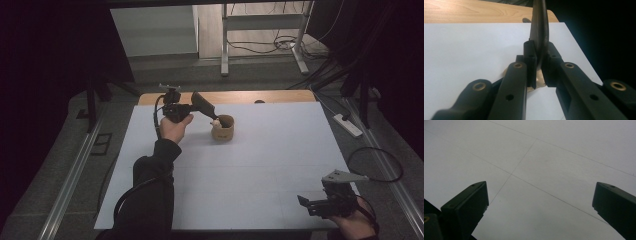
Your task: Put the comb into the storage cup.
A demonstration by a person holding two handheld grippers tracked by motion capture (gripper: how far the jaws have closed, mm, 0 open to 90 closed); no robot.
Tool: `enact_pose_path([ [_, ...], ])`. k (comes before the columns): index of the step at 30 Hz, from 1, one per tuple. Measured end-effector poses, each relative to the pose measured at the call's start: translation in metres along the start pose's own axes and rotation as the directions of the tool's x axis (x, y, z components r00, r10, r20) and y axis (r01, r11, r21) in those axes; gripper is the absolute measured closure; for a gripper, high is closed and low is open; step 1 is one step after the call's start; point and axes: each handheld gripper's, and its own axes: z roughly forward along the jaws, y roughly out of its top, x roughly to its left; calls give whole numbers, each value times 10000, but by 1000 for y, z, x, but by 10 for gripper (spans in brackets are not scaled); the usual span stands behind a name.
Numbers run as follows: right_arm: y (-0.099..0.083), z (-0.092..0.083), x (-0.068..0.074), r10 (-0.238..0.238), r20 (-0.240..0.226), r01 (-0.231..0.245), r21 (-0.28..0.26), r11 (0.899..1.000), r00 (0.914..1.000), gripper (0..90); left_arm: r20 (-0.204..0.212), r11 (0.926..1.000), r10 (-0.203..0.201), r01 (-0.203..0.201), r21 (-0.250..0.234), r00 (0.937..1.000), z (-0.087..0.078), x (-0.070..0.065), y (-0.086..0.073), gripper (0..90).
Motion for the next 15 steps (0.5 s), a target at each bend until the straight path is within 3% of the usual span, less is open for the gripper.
enact_pose_path([
  [9, 0, 0, 0, -10, -9, 10, -14, 10000, 10000, 5, -93, 9995, 276, -277, -122, 9996, 1, -4, 1, 647],
  [15, 0, 0, 1, -77, 14, 77, -8, 10000, 10000, 5, -422, 9975, 625, -638, -315, 9972, -3, -5, 2, 468],
])
